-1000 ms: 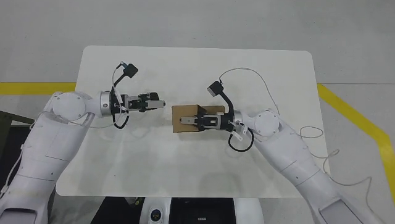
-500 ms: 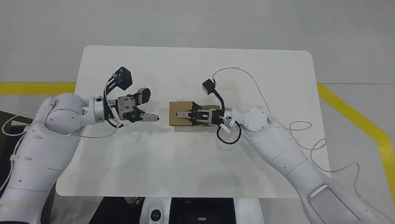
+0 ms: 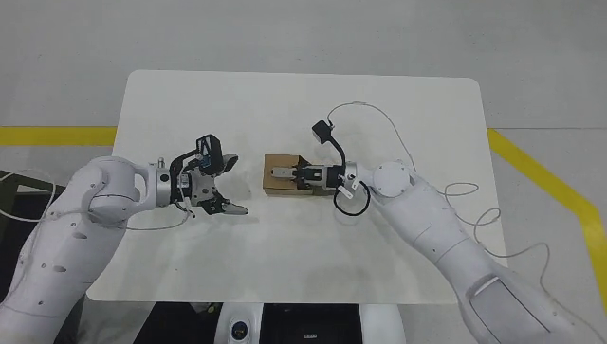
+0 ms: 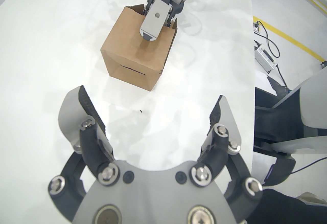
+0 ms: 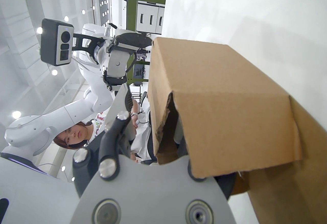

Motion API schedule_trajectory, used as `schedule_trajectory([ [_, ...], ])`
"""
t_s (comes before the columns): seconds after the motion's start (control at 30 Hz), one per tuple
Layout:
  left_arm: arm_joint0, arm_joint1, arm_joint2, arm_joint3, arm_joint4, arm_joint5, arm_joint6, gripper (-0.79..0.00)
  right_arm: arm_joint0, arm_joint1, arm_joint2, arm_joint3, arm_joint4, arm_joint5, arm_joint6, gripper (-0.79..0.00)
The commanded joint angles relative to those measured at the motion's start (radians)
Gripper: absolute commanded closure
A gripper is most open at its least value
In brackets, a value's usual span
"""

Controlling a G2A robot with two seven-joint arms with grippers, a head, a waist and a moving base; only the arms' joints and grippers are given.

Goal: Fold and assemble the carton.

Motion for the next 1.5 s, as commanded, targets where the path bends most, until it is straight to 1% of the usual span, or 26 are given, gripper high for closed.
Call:
schedule_trajectory([
  [0.0,0.002,0.009,0.014,0.002,0.063,0.000,0.069,-0.785,-0.005,0.005,0.011,-0.017,-0.011,0.007,0.005,-0.502],
  [0.07,0.001,0.017,0.038,0.015,0.123,0.000,0.145,-0.785,-0.015,0.012,0.024,-0.044,-0.024,0.018,0.016,-0.551],
  [0.13,-0.007,0.024,0.064,0.032,0.180,0.000,0.221,-0.785,-0.028,0.022,0.042,-0.072,-0.037,0.032,0.025,-0.579],
  [0.23,-0.032,0.028,0.105,0.062,0.267,0.000,0.333,-0.785,-0.048,0.038,0.074,-0.119,-0.060,0.056,0.040,-0.570],
  [0.3,-0.051,0.029,0.135,0.084,0.319,0.000,0.399,-0.785,-0.061,0.051,0.098,-0.154,-0.080,0.077,0.052,-0.539],
  [0.4,-0.086,0.026,0.179,0.121,0.381,0.000,0.480,-0.785,-0.088,0.070,0.139,-0.212,-0.104,0.109,0.069,-0.517],
  [0.5,-0.126,0.020,0.220,0.157,0.431,0.000,0.546,-0.785,-0.118,0.089,0.178,-0.272,-0.130,0.135,0.089,-0.517],
  [0.57,-0.150,0.014,0.249,0.183,0.446,0.000,0.580,-0.785,-0.140,0.101,0.203,-0.312,-0.146,0.154,0.102,-0.493],
  [0.63,-0.177,0.007,0.275,0.206,0.470,0.000,0.604,-0.785,-0.160,0.113,0.230,-0.349,-0.169,0.171,0.114,-0.449],
  [0.67,-0.190,0.003,0.286,0.218,0.479,0.000,0.618,-0.785,-0.169,0.119,0.243,-0.368,-0.183,0.179,0.118,-0.443],
  [0.7,-0.203,-0.002,0.297,0.232,0.485,0.000,0.632,-0.785,-0.180,0.124,0.257,-0.386,-0.194,0.187,0.120,-0.382],
  [0.8,-0.240,-0.019,0.330,0.269,0.498,0.000,0.661,-0.785,-0.213,0.140,0.295,-0.436,-0.222,0.208,0.133,-0.249],
  [0.87,-0.261,-0.030,0.351,0.284,0.507,0.000,0.677,-0.785,-0.236,0.150,0.317,-0.464,-0.233,0.217,0.141,-0.077],
  [0.9,-0.270,-0.035,0.361,0.293,0.511,0.000,0.684,-0.785,-0.248,0.154,0.327,-0.478,-0.239,0.223,0.145,-0.009],
  [1.1,-0.325,-0.064,0.414,0.346,0.518,0.000,0.717,-0.785,-0.323,0.177,0.367,-0.566,-0.272,0.288,0.189,0.000],
  [1.23,-0.356,-0.082,0.442,0.386,0.521,0.000,0.736,-0.785,-0.364,0.188,0.375,-0.596,-0.301,0.331,0.210,0.000],
  [1.33,-0.377,-0.097,0.461,0.415,0.522,0.004,0.746,-0.785,-0.374,0.190,0.361,-0.586,-0.322,0.350,0.213,0.000],
  [1.47,-0.395,-0.118,0.489,0.429,0.534,0.017,0.755,-0.785,-0.368,0.184,0.336,-0.552,-0.319,0.323,0.165,0.000],
])
